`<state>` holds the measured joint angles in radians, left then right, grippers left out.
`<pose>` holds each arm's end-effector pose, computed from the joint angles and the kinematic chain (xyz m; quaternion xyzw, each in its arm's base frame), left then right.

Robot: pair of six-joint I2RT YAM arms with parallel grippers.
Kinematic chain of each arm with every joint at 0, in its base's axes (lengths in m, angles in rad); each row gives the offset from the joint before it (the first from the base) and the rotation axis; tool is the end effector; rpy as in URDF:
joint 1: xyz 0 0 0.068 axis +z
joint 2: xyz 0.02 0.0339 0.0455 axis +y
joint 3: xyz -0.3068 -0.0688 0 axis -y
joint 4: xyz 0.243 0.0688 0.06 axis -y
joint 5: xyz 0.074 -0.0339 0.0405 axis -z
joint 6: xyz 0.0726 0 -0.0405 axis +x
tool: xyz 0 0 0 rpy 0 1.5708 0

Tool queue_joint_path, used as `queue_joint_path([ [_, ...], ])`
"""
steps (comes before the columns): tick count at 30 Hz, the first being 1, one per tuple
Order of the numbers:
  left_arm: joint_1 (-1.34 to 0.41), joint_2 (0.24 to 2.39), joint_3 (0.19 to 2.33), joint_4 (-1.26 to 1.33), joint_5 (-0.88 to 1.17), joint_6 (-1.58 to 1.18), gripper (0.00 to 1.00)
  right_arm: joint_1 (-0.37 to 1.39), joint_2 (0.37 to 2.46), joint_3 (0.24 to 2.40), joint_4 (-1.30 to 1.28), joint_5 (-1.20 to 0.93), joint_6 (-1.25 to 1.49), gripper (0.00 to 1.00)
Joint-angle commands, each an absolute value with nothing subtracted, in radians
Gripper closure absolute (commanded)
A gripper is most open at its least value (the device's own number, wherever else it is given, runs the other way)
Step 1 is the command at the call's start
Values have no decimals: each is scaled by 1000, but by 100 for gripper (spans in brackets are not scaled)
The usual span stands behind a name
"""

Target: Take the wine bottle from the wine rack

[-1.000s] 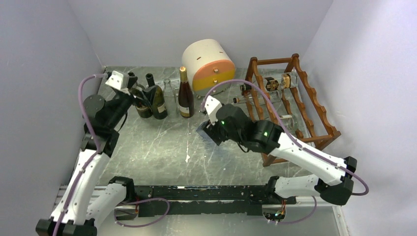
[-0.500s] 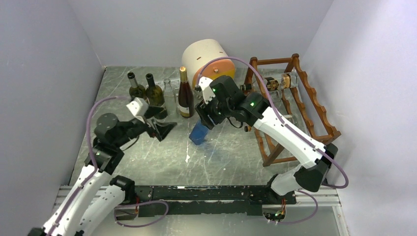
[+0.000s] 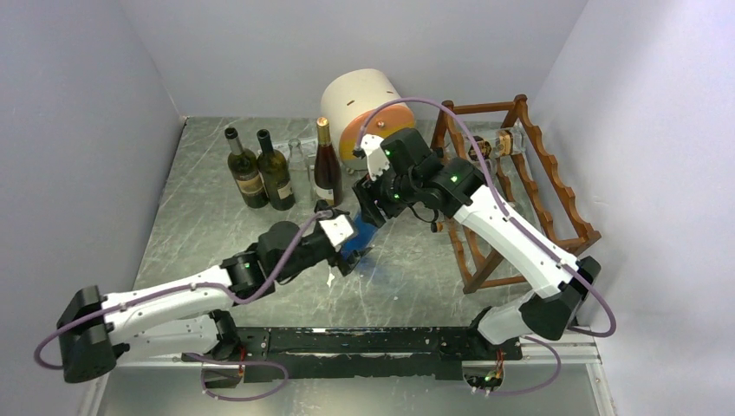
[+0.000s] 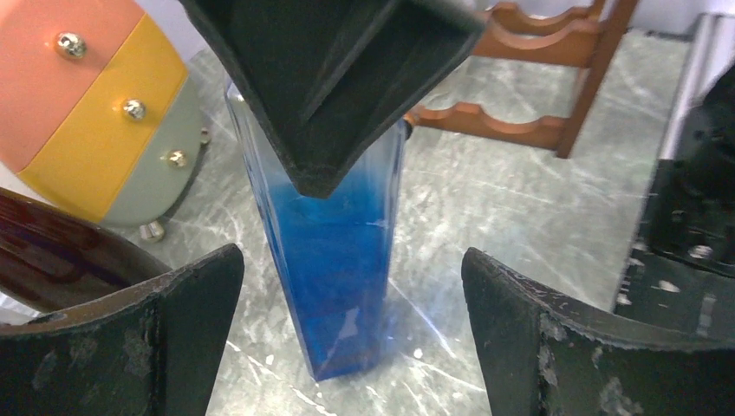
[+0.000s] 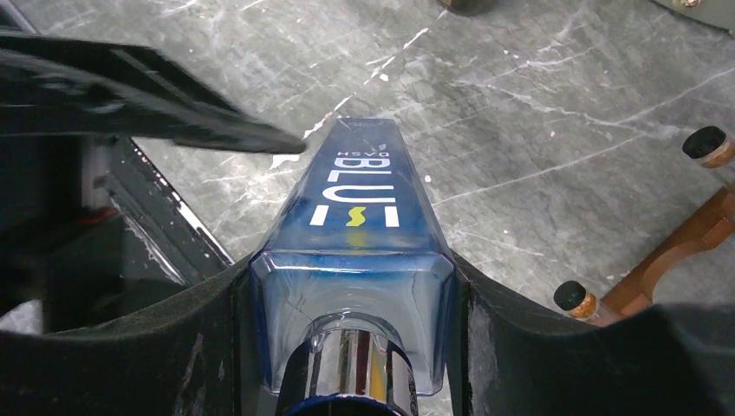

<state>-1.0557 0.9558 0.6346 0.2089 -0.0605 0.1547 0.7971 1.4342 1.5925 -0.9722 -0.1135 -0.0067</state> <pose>0.1211 -0.2050 0.3279 0.4075 0.6244 -0.2697 0.6094 0.2101 0.2268 0.4088 -0.3822 0.8456 0.1907 0.3202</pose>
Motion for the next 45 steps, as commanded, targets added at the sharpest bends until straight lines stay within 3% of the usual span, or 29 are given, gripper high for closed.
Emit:
queue_joint_path([
  [1,-1080,1067,639,425,-201,223,1,789,1344,1610,-885,-183,4,89],
  [5,-1087,1147,651,508,-226,210,2,789,1322,1582,-883,-195,0,89],
  [11,-1106,1197,670,552,-225,213,14,789,1302,1550,-877,-204,15,89],
  [18,-1145,1273,715,579,-242,230,10,789,1296,1542,-850,-235,57,87],
  [20,-1154,1286,716,600,-265,233,17,788,1296,1542,-848,-233,65,87],
  [21,-1157,1288,716,604,-293,232,26,788,1292,1541,-844,-227,71,86],
  [24,-1160,1281,709,591,-374,219,46,790,1275,1532,-835,-217,89,75],
  [27,-1160,1258,696,570,-455,195,70,789,1259,1504,-827,-215,109,53],
  [29,-1160,1241,690,546,-490,177,78,788,1247,1475,-821,-214,121,45],
  [30,-1159,1233,689,534,-503,168,79,789,1240,1463,-818,-213,126,36],
  [31,-1160,1225,689,519,-512,159,81,789,1234,1451,-816,-210,130,7],
  [32,-1159,1216,690,504,-518,152,82,789,1224,1442,-811,-205,136,1],
  [45,-1050,1019,641,334,-553,20,85,788,1018,1386,-661,-87,238,0],
])
